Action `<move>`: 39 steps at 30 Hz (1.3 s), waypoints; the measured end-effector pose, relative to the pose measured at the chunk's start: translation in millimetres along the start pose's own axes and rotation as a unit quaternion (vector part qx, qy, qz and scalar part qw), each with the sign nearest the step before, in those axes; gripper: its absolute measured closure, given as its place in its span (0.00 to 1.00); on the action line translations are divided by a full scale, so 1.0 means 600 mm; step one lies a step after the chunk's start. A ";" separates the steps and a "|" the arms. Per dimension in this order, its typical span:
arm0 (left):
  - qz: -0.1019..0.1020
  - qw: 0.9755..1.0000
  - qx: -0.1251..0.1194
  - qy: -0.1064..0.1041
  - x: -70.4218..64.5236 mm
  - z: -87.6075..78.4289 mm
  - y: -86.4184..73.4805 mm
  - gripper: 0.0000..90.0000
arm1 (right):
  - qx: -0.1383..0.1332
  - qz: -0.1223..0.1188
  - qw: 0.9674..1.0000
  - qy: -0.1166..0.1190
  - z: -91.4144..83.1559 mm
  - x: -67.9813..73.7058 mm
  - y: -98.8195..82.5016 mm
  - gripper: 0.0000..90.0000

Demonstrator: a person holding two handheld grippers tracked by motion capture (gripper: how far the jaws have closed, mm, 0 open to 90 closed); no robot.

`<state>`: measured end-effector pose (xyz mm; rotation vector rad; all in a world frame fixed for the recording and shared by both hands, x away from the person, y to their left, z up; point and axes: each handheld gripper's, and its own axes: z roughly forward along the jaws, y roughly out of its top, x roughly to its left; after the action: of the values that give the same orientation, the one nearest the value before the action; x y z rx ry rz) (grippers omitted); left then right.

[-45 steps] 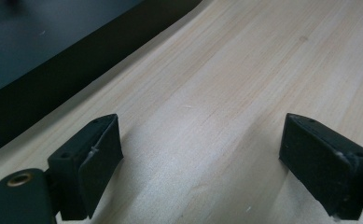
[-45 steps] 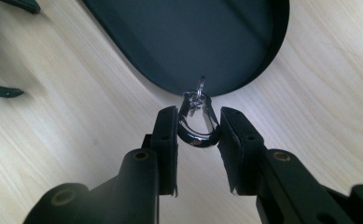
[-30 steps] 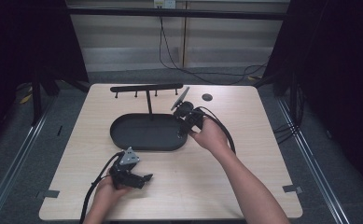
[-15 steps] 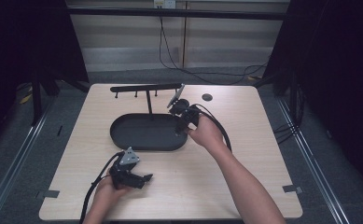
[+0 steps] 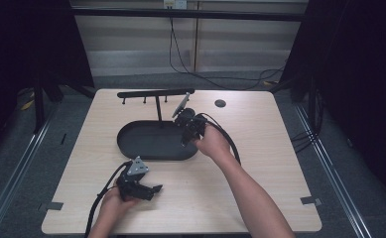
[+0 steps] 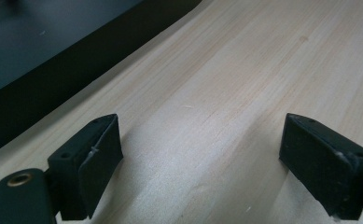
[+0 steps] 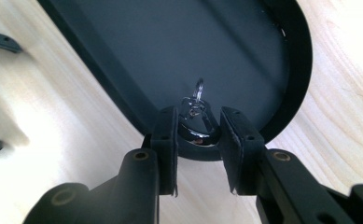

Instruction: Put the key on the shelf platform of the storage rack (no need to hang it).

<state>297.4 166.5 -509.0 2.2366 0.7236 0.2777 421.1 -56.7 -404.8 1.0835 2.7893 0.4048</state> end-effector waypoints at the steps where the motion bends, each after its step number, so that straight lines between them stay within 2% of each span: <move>1: 0.000 1.000 0.000 0.000 0.000 0.000 0.000 0.14 | 0.000 0.003 1.000 -0.001 0.001 0.000 0.000 0.76; 7: 0.000 1.000 0.000 -0.003 0.000 0.000 0.000 0.14 | -0.006 0.007 1.000 -0.005 0.009 -0.003 -0.001 0.76; 18: 0.000 1.000 -0.001 -0.002 0.000 0.000 0.000 0.14 | -0.011 0.000 1.000 -0.001 0.028 0.000 0.005 0.76; 19: 0.006 1.000 0.004 -0.001 0.001 -0.001 0.000 0.14 | -0.012 0.002 1.000 -0.001 0.030 -0.001 0.005 0.76; 22: 0.006 1.000 0.004 -0.001 0.001 -0.001 0.000 0.14 | -0.015 0.005 1.000 0.000 0.035 -0.001 0.005 0.76; 39: 0.007 1.000 0.004 0.000 0.002 -0.001 0.000 0.14 | -0.007 0.007 1.000 0.007 0.065 0.000 0.006 0.76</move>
<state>298.0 167.3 -508.5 2.2509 0.7103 0.2813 431.5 -46.3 -441.2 1.1007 2.7880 0.4342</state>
